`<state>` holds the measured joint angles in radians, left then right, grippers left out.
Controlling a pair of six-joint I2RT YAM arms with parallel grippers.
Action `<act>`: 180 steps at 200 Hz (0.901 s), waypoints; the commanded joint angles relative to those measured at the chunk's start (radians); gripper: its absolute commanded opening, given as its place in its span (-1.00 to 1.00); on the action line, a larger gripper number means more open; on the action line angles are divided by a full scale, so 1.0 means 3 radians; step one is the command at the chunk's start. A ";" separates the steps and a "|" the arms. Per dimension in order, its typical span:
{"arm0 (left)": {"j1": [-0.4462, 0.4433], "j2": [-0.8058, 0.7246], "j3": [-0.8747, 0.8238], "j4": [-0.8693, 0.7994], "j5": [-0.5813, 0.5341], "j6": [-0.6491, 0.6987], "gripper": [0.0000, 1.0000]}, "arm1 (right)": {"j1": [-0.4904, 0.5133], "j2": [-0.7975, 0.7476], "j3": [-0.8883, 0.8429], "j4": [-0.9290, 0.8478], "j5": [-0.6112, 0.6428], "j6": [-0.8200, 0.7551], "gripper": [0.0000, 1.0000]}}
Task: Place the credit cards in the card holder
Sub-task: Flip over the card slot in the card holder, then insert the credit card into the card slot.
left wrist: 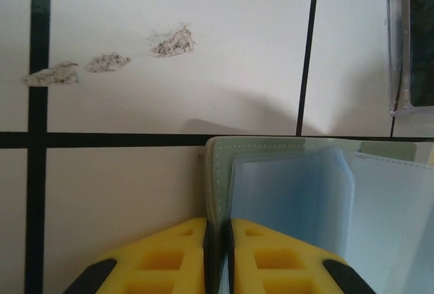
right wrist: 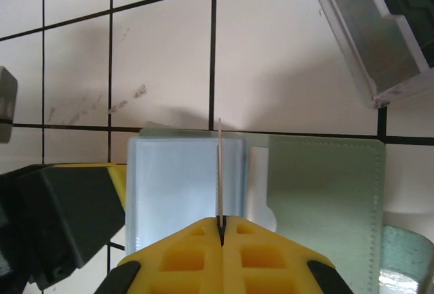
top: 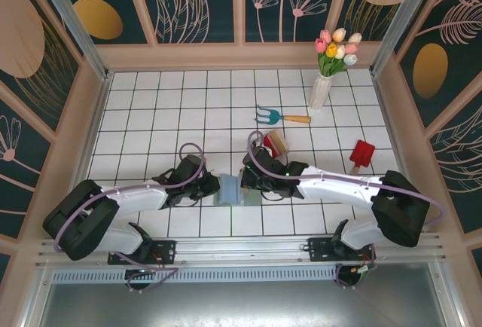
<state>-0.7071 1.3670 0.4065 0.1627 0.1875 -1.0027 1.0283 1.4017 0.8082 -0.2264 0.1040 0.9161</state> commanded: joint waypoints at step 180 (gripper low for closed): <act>-0.0030 -0.0778 -0.0121 -0.0438 -0.0528 -0.0131 0.20 | -0.0010 0.0069 -0.0319 0.0784 -0.0280 0.0087 -0.98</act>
<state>-0.7090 1.1854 0.3935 0.0490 0.0608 -1.0504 1.0283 1.3849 0.7322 -0.0731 0.0734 0.9268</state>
